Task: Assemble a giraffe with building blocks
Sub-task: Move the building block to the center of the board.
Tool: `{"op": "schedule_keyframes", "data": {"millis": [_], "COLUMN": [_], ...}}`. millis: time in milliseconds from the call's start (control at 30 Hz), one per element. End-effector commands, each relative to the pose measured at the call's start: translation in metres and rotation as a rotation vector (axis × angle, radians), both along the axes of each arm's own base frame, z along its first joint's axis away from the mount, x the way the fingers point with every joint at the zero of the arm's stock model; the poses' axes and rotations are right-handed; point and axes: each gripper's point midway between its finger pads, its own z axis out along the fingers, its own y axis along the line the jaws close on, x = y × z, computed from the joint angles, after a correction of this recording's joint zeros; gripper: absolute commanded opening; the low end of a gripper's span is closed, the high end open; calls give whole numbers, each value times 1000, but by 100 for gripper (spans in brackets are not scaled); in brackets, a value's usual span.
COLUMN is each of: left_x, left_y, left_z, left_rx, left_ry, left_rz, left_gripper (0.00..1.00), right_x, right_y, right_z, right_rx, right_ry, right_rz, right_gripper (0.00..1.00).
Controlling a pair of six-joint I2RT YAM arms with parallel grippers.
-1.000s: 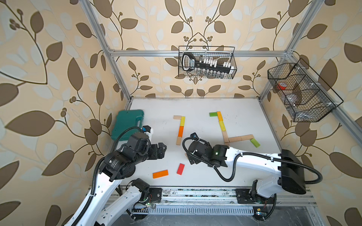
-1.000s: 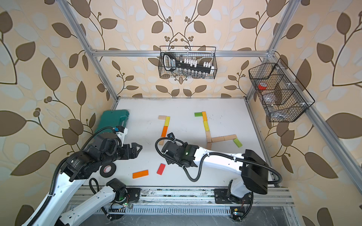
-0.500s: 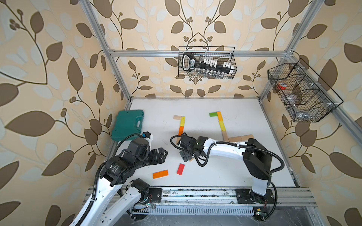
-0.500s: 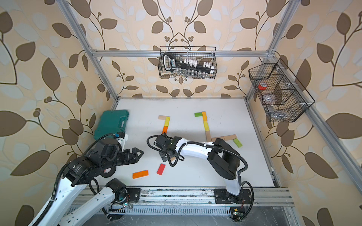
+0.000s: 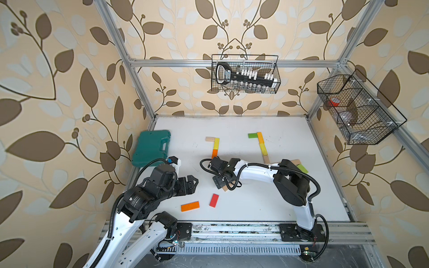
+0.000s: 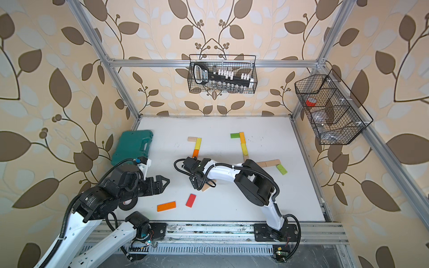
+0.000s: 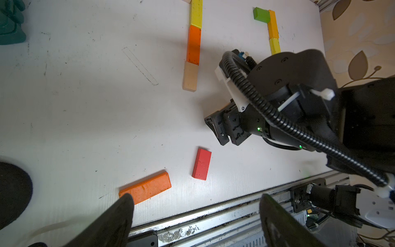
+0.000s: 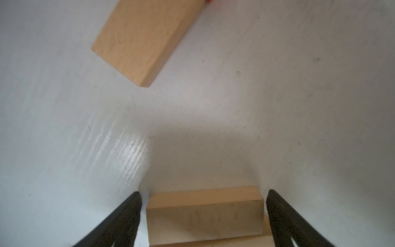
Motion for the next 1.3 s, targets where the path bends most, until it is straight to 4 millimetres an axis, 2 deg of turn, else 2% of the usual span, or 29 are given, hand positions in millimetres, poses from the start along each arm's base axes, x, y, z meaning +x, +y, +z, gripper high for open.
{"op": "schedule_keyframes", "data": {"millis": [0, 133, 367, 567, 700, 867, 967, 1033, 1167, 1267], "left_x": [0, 0, 3, 6, 7, 9, 10, 11, 13, 18], "left_y": [1, 1, -1, -4, -5, -5, -5, -6, -9, -17], "left_z": [0, 0, 1, 1, 4, 5, 5, 5, 6, 6], "left_rx": [4, 8, 0, -8, -14, -12, -9, -8, -12, -34], "left_ry": [-12, -17, -27, -33, -39, -48, -49, -51, -52, -50], "left_rz": [-4, -6, -9, -11, -13, -15, -17, -18, -30, -53], "left_gripper": [92, 92, 92, 92, 92, 92, 92, 92, 92, 92], "right_x": [-1, 4, 20, 41, 50, 53, 55, 58, 52, 30], "right_y": [-6, -19, -37, -36, -40, -42, -45, -46, -40, -47], "right_z": [-9, -7, 0, 5, 2, 13, 34, 55, 96, 104], "right_rx": [-10, 17, 78, 203, 238, 256, 267, 260, 228, 155], "right_ry": [44, 65, 86, 77, 70, 43, -5, -62, -216, -289], "right_rz": [-46, -166, -380, -533, -613, -616, -552, -436, 4, 375], "right_gripper": [79, 71, 68, 67, 72, 89, 99, 99, 99, 97]}}
